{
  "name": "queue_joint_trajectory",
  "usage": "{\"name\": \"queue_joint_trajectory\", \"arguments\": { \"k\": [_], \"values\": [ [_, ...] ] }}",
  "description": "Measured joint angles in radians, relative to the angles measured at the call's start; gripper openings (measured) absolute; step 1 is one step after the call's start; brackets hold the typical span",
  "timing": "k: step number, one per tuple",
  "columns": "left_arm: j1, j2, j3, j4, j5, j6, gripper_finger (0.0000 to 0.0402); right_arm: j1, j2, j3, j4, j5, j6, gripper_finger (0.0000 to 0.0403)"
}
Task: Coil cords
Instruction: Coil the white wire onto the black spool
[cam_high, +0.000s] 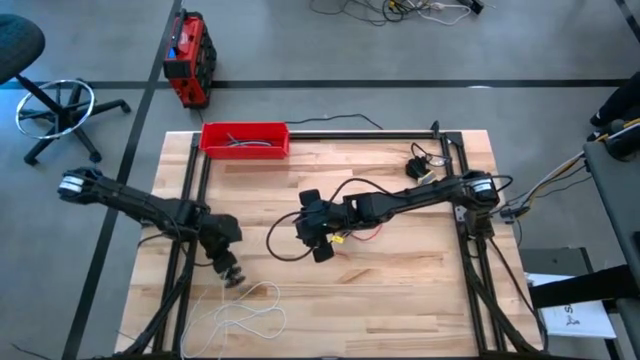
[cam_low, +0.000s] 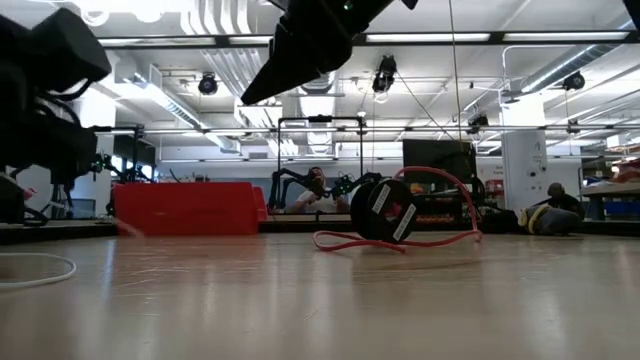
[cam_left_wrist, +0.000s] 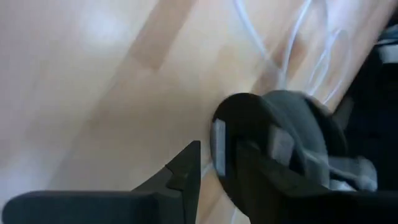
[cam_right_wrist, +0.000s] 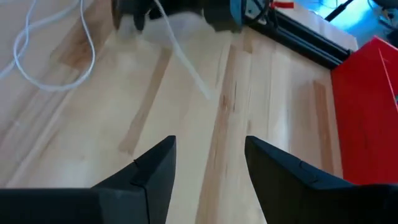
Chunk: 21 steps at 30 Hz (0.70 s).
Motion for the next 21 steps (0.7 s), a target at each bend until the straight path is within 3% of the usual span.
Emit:
{"name": "queue_joint_trajectory", "arguments": {
  "k": [6,10,16,21],
  "values": [
    [0.017,-0.012,-0.061,0.211,0.052,-0.052,0.0078,0.002,0.016,-0.001,-0.033,-0.019,0.054,0.0186],
    [0.017,-0.011,-0.064,0.255,0.054,-0.047,0.0078,0.004,0.016,-0.001,-0.038,-0.019,0.054,0.0186],
    [0.015,-0.032,0.015,0.258,0.073,-0.036,0.0084,0.007,0.012,-0.001,-0.045,-0.016,0.060,0.0186],
    [-0.006,-0.044,0.155,0.109,0.034,-0.004,0.0077,0.010,0.011,-0.001,-0.051,-0.016,0.061,0.0186]
  ]
}}
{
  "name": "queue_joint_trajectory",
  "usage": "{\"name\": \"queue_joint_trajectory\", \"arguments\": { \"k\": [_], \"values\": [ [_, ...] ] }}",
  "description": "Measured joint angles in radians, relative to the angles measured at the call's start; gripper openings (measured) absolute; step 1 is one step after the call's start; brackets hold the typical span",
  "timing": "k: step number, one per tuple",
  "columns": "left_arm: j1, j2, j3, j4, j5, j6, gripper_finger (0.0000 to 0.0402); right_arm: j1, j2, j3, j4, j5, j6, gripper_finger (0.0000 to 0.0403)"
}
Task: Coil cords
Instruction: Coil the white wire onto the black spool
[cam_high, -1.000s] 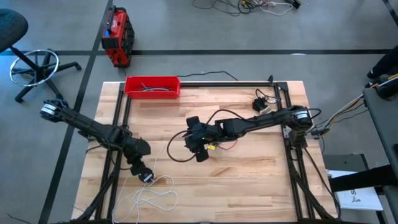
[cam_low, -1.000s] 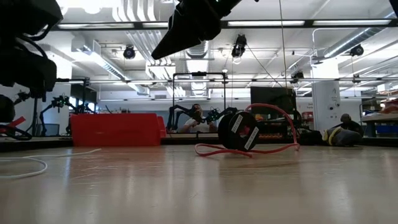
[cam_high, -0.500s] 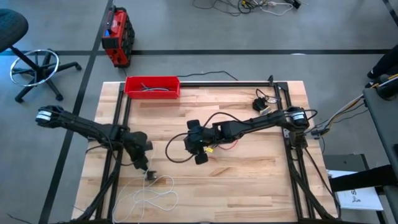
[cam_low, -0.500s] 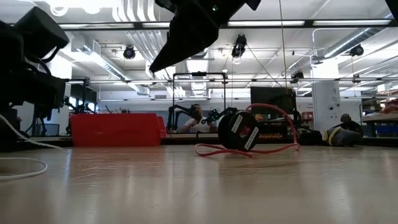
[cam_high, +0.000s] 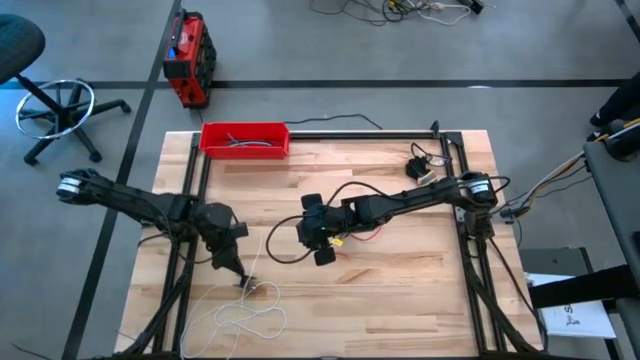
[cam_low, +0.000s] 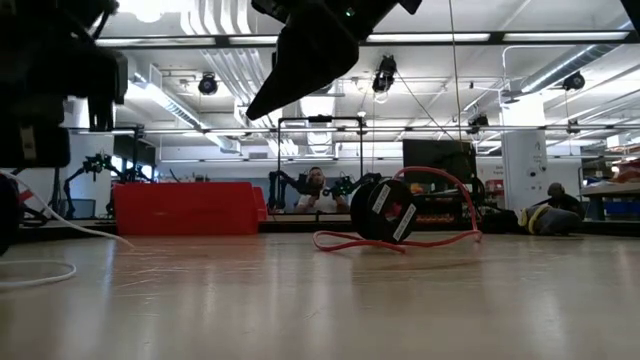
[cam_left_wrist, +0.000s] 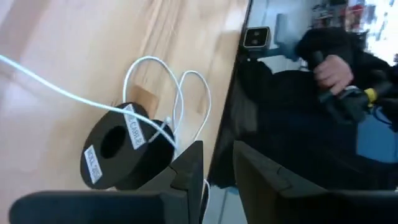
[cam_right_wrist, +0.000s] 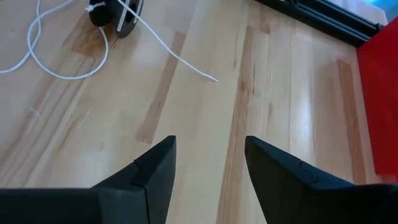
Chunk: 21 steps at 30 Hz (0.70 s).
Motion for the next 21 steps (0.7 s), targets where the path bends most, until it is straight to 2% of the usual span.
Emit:
{"name": "queue_joint_trajectory", "arguments": {
  "k": [5,9,21],
  "values": [
    [-0.055,0.033,0.125,-0.272,-0.191,0.123,0.0075,0.000,0.000,0.000,-0.001,0.000,0.000,0.0186],
    [-0.116,0.073,0.154,-0.308,-0.301,0.224,0.0075,0.002,0.000,0.000,-0.008,0.000,0.000,0.0186],
    [-0.236,0.255,0.145,-0.245,-0.313,0.252,0.0075,0.002,0.000,0.000,-0.016,0.009,0.001,0.0186]
  ]
}}
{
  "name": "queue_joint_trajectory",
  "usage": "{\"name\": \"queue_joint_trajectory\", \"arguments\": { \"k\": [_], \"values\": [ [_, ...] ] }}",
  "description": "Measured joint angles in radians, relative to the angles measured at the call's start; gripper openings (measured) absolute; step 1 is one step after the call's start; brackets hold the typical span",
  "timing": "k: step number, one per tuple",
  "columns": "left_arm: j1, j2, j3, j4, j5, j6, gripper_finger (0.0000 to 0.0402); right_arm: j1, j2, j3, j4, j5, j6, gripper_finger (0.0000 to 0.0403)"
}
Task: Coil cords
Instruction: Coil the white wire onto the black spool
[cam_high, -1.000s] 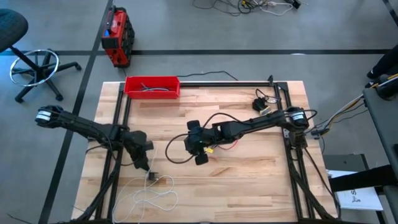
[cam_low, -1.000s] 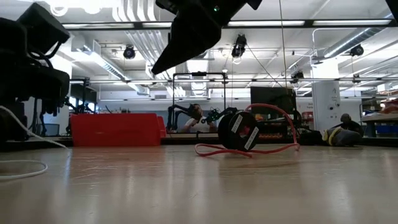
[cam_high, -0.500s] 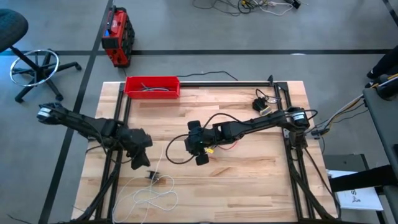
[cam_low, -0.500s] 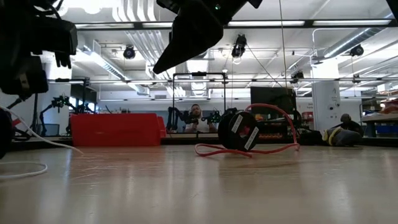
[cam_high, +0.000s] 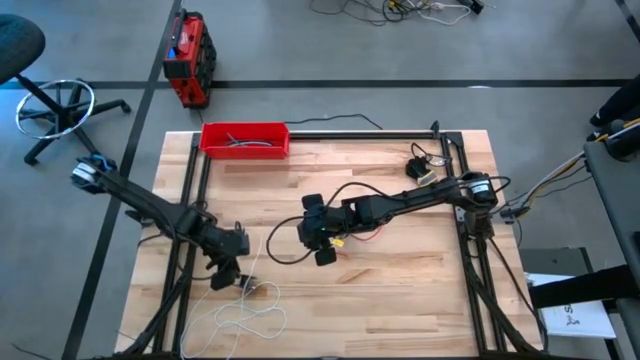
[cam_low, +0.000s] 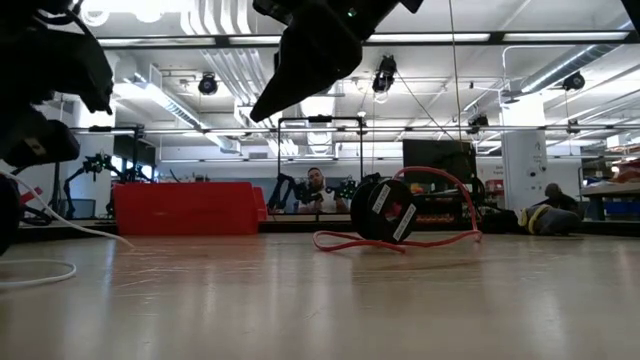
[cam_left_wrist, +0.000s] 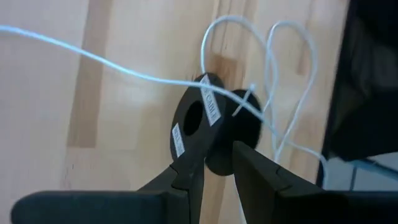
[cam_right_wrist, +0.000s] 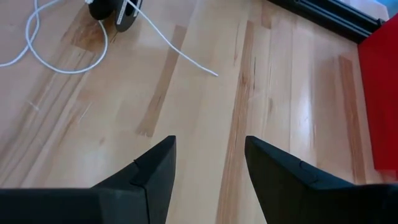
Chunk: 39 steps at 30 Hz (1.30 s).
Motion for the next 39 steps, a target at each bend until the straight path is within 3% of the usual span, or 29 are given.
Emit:
{"name": "queue_joint_trajectory", "arguments": {
  "k": [5,9,13,19,28,35,39],
  "values": [
    [-0.005,0.060,0.000,0.044,-0.012,0.027,0.0075,0.000,0.000,0.000,0.003,0.000,0.007,0.0186],
    [-0.005,0.088,-0.001,0.044,-0.103,0.027,0.0075,0.000,0.000,0.000,0.003,0.000,0.018,0.0186],
    [-0.005,0.097,-0.001,0.050,-0.130,0.000,0.0072,0.000,0.000,0.000,0.003,0.000,0.029,0.0186],
    [-0.005,0.093,-0.001,0.114,-0.130,-0.028,0.0007,0.004,-0.004,0.000,0.002,0.001,0.034,0.0186],
    [-0.009,0.090,0.001,0.135,-0.130,-0.036,0.0001,0.011,-0.070,0.001,-0.005,0.010,0.033,0.0186],
    [-0.023,0.099,0.084,0.137,-0.159,-0.044,0.0000,0.015,-0.079,0.001,-0.006,0.026,0.031,0.0186],
    [-0.058,0.129,0.151,0.116,-0.224,-0.016,0.0000,0.018,-0.079,0.001,-0.005,0.026,0.034,0.0186]
  ]
}}
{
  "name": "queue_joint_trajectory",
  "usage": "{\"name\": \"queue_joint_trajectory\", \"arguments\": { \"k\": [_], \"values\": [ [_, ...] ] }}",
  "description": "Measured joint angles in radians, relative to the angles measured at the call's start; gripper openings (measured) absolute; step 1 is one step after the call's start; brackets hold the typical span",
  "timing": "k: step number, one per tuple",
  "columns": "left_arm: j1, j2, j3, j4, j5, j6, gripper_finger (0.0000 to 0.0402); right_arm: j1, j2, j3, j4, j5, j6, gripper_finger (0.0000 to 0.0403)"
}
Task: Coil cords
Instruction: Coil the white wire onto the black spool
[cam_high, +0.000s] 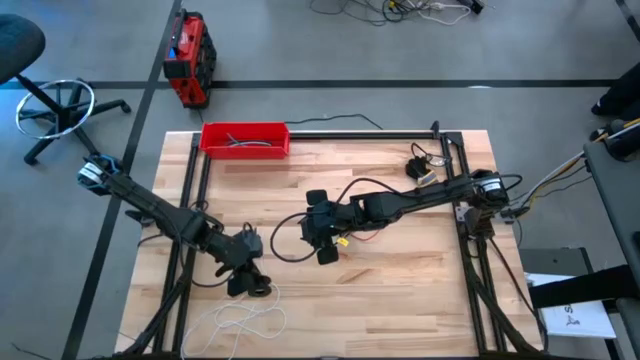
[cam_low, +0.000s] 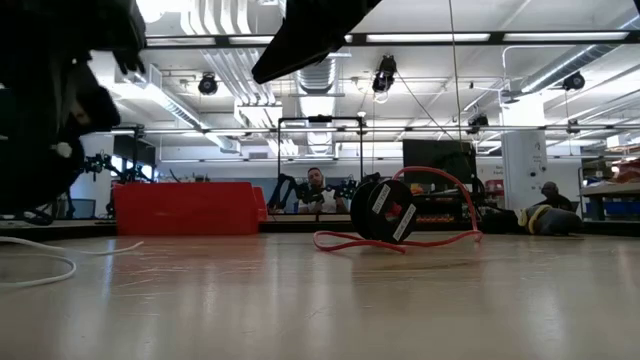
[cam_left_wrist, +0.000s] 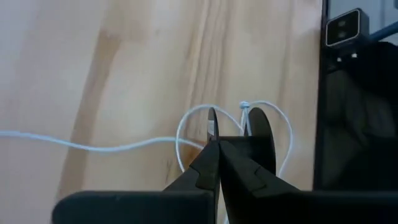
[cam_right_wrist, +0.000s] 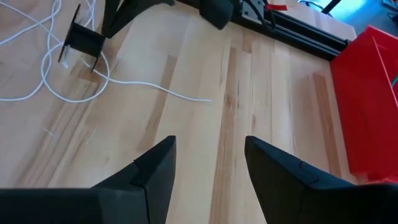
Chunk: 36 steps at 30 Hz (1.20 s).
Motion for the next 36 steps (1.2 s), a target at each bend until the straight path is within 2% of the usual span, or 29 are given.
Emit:
{"name": "queue_joint_trajectory", "arguments": {
  "k": [5,11,13,23,36],
  "values": [
    [-0.019,0.070,0.056,-0.067,-0.151,0.018,0.0000,0.002,0.001,0.000,0.000,0.000,0.002,0.0186],
    [-0.006,0.188,0.092,-0.036,-0.387,0.077,0.0000,0.005,0.001,0.000,0.000,0.000,0.013,0.0186],
    [0.006,0.225,0.109,-0.035,-0.427,0.088,0.0000,0.006,0.002,0.000,-0.001,0.000,0.012,0.0186],
    [0.029,0.346,0.156,-0.024,-0.428,0.092,0.0004,0.009,0.002,0.000,-0.015,0.000,0.025,0.0186],
    [0.029,0.346,0.136,-0.029,-0.409,0.068,0.0063,0.015,0.003,-0.014,-0.019,0.000,0.037,0.0186]
  ]
}}
